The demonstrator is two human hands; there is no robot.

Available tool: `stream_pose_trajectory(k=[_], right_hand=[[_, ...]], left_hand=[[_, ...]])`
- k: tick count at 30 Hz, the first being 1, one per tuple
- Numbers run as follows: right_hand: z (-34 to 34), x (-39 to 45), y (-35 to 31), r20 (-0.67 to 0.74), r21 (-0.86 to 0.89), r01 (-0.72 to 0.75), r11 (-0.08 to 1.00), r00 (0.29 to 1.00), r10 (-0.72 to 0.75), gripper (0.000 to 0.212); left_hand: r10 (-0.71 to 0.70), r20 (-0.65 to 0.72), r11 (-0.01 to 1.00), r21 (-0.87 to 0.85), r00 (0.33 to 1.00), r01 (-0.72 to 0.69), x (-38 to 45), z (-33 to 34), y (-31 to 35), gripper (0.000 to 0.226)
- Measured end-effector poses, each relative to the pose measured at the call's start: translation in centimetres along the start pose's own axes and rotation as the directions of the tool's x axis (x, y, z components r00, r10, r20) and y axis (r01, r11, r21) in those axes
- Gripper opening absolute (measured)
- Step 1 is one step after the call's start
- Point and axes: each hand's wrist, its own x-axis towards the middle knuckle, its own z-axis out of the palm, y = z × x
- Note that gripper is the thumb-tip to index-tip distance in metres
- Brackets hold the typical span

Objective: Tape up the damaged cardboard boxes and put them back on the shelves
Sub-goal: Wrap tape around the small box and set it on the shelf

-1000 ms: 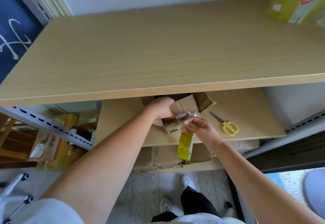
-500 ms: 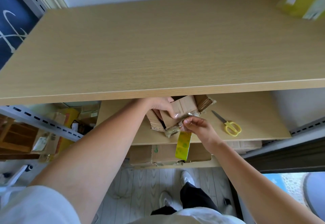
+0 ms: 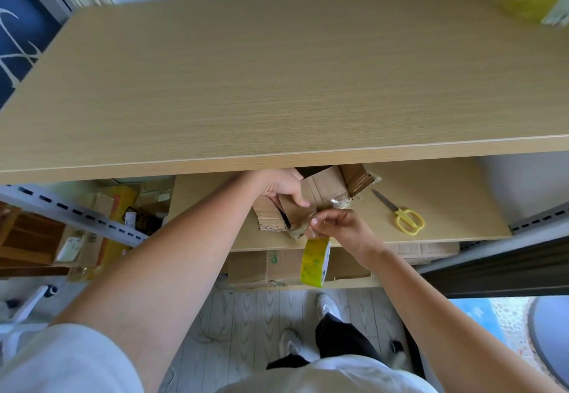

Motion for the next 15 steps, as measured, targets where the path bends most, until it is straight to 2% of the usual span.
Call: stream_pose_trajectory(k=[3,5,9,12,15], right_hand=[[0.5,-0.3,-0.6,0.052,0.066,0.023,0.998,0.998,-0.026,0.013],[0.8,-0.2,-1.0,0.051,0.055,0.019,0.998,0.998,-0.022,0.014],[0.8,0.5,-0.9,-0.108,-0.064,-0.086,0.994,0.991,0.079,0.011],[1.1,1.0,-1.2,-0.164,-0.163,-0.169,0.972,0.976,0.143,0.008],[1.8,1.4,-1.9,-0.215,-0.161,-0.255,0.954,0.952,0.218,0.010]], left_hand=[[-0.001,-0.014,0.999,0.032,1.000,0.002,0.1,-0.1,0.0,0.021],[0.000,-0.019,0.999,0.032,1.000,0.000,0.2,-0.2,-0.1,0.021],[0.005,-0.018,1.000,0.015,1.000,-0.005,0.3,-0.2,-0.1,0.023],[0.008,-0.027,1.000,0.014,1.000,-0.008,0.3,-0.2,-0.1,0.023],[-0.018,-0.028,0.999,-0.042,0.999,0.017,0.2,-0.2,0.0,0.013]])
